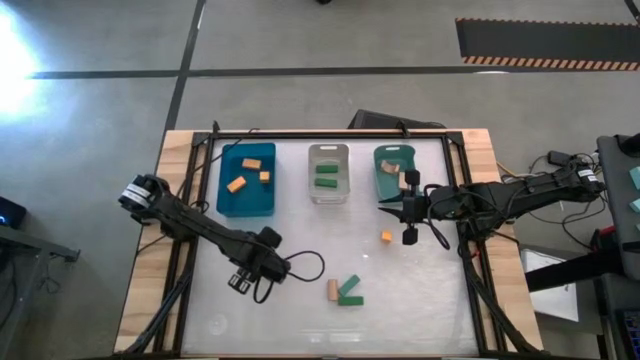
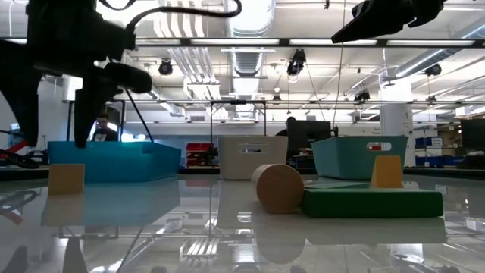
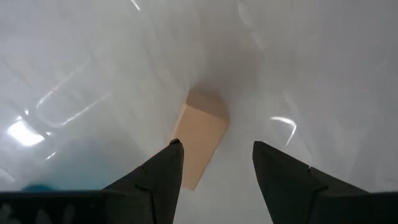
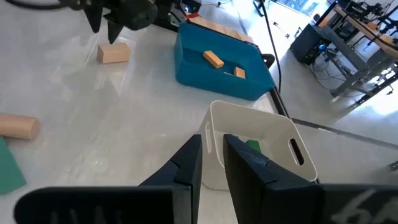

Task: Sort & place blocks by color
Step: Put the brown block into the green bin

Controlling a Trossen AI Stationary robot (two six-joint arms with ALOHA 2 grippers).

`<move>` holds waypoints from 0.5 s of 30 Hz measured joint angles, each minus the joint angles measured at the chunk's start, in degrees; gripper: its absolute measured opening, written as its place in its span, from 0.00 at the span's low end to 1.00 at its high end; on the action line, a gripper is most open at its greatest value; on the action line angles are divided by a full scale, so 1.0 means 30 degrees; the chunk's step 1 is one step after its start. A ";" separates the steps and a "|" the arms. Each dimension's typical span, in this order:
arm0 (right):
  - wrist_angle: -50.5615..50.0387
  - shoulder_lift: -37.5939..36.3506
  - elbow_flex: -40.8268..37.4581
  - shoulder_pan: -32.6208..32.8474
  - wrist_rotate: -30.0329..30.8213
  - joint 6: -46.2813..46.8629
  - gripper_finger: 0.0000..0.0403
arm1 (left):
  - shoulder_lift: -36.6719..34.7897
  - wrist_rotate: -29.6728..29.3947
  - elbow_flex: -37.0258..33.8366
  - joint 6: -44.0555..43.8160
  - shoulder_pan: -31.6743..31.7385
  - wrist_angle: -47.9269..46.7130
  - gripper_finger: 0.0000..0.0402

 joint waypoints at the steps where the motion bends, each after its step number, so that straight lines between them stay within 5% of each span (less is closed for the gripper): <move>1: 0.0000 0.0000 0.0000 0.0002 0.0005 0.0091 0.14 | -0.0005 -0.0011 -0.0210 0.0292 0.0000 0.0017 0.44; 15: -0.0015 0.0000 0.0000 0.0000 0.0000 0.0123 0.14 | -0.0028 -0.2215 -0.1281 0.2416 0.0300 0.1668 0.44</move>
